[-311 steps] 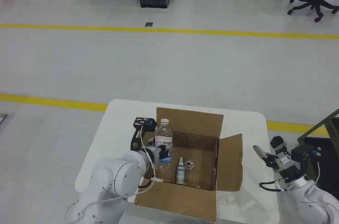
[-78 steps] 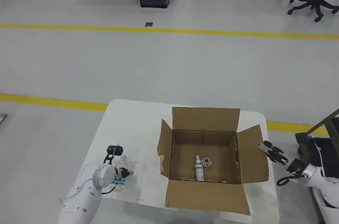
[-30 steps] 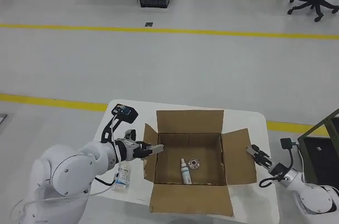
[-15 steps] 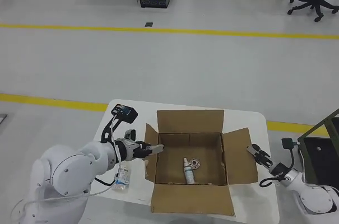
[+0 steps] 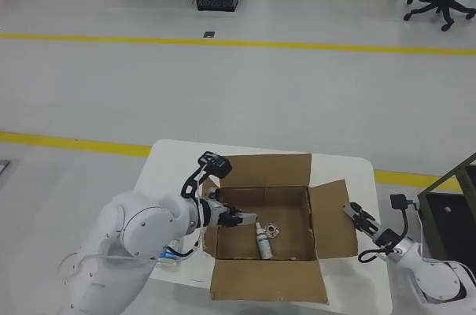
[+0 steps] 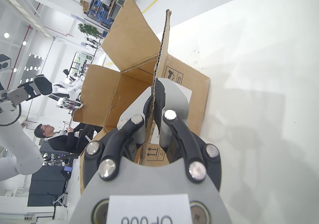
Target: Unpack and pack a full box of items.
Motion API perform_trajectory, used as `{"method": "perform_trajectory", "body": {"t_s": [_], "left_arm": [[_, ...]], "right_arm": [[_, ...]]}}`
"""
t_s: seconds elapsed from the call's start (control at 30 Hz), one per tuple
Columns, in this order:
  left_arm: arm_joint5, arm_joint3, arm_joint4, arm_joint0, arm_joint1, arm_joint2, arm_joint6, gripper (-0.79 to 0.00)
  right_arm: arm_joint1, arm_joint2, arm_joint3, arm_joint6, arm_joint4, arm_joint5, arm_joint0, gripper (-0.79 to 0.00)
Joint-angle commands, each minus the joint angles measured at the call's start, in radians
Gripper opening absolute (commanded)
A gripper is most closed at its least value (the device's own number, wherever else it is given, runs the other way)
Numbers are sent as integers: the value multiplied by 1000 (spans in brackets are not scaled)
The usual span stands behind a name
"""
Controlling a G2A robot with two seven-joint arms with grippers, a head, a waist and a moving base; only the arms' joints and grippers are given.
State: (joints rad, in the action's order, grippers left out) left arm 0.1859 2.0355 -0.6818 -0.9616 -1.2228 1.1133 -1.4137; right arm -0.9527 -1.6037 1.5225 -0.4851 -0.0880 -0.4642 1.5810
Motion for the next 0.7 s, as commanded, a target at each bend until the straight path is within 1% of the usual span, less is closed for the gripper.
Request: {"method": "perform_trajectory", "body": {"t_s": [0.0, 0.13, 0.2, 0.27, 0.33, 0.67], "left_arm": [[20, -40, 12, 27, -6, -45, -6, 0], [34, -91, 41, 68, -18, -110, 4, 0], [14, -130, -23, 89, -20, -156, 5, 0], [19, -162, -11, 97, -26, -187, 15, 0], [28, -182, -4, 111, -30, -198, 15, 0], [28, -182, -4, 111, -30, -198, 15, 0]], "right_arm": [[-2, 5, -1, 8, 1, 7, 2, -785], [-5, 9, 3, 15, 1, 15, 7, -785], [-5, 8, 6, 15, 1, 18, 9, -785], [-6, 6, 8, 14, 3, 22, 12, -785], [-7, 4, 9, 14, 6, 27, 15, -785], [-9, -20, 23, 25, 10, 35, 40, -785]]}}
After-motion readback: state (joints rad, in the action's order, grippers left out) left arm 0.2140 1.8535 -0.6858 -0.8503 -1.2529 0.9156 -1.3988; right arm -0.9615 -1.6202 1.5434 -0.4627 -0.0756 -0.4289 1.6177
